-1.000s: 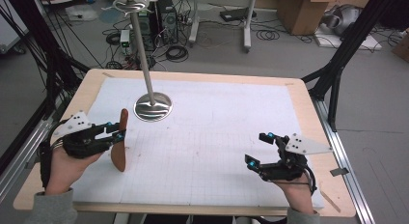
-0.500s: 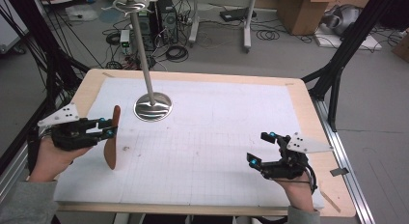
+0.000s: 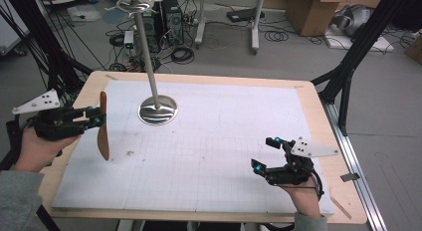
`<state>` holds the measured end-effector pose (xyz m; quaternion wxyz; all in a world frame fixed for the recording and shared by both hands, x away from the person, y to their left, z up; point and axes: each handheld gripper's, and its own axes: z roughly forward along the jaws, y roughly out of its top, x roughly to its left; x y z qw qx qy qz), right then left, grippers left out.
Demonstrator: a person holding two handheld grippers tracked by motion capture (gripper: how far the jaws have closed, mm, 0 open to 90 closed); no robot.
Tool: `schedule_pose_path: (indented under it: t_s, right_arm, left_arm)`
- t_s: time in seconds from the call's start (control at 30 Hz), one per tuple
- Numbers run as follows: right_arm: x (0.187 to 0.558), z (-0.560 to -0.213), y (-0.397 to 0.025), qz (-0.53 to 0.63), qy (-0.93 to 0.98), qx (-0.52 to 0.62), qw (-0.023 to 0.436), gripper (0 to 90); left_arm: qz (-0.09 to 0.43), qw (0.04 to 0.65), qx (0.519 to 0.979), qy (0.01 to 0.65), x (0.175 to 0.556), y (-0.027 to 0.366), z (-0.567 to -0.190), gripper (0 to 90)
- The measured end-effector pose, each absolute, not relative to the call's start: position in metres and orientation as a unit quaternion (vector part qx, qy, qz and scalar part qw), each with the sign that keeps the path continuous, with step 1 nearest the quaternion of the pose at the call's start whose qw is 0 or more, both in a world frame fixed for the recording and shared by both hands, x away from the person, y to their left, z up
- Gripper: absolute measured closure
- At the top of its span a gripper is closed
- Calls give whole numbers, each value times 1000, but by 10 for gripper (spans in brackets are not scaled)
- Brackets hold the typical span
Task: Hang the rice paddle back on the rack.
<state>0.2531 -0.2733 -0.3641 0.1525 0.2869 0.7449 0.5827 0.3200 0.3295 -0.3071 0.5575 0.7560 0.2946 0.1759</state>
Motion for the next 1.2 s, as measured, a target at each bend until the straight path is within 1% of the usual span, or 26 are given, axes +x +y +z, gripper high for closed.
schedule_pose_path:
  t_s: [0.3,0.5,0.73,0.87,1.03,1.2]
  right_arm:
    - [255,-365,-275,582,746,288,151,100]
    - [255,-365,-279,582,743,292,153,100]
    - [255,-365,-276,580,746,289,153,100]
    - [255,-367,-275,576,749,292,148,100]
    - [257,-368,-274,574,750,291,150,100]
    - [256,-367,-274,574,750,293,150,100]
  left_arm:
    - [190,547,762,290,336,334,-289,653]
    - [188,535,768,298,343,346,-293,653]
    - [191,531,767,306,342,369,-305,653]
    - [191,546,754,311,343,378,-303,653]
    - [206,547,752,305,348,379,-292,653]
    - [211,559,738,315,357,385,-283,653]
